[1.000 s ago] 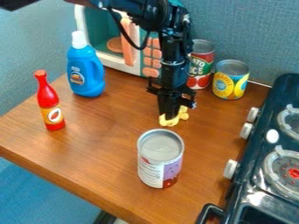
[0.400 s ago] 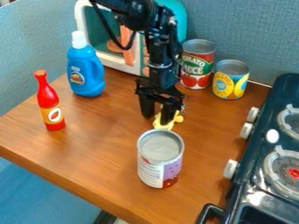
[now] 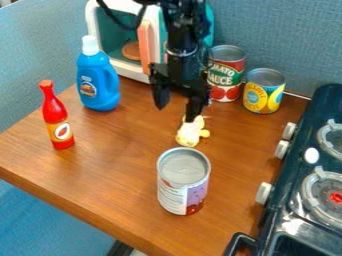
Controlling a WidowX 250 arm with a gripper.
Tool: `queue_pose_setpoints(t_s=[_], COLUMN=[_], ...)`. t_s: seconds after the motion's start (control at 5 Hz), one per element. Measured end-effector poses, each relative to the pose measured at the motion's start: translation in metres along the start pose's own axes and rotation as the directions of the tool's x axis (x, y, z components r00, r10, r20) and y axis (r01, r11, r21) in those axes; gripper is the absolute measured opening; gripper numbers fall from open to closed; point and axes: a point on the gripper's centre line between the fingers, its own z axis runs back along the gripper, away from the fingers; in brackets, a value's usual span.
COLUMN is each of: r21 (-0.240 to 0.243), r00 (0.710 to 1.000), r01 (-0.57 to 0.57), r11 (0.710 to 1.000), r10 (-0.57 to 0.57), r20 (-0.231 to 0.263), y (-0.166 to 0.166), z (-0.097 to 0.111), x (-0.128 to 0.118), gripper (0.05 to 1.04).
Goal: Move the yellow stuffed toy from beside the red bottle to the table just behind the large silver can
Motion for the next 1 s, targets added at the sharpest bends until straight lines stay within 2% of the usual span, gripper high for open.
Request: queue_pose_setpoints(t_s=[0.2, 0.4, 0.6, 0.8, 1.0], r21=[0.054, 0.057, -0.044, -0.113, -0.127], r00=[1.000, 0.999, 0.990, 0.971, 0.962], r01=[-0.012, 0.041, 0.073, 0.114, 0.156], r11=[0.998, 0.998, 0.996, 0.987, 0.980], r10=[0.011, -0.039, -0.078, -0.134, -0.180], r20=[0.015, -0.034, -0.120, -0.196, -0.206], y=[0.007, 0.009, 0.025, 0.056, 0.073], z=[0.023, 0.039, 0.028, 0.034, 0.031], x=[-0.014, -0.036, -0.060, -0.078, -0.090], gripper=[1.006, 1.006, 1.006, 1.006, 1.005])
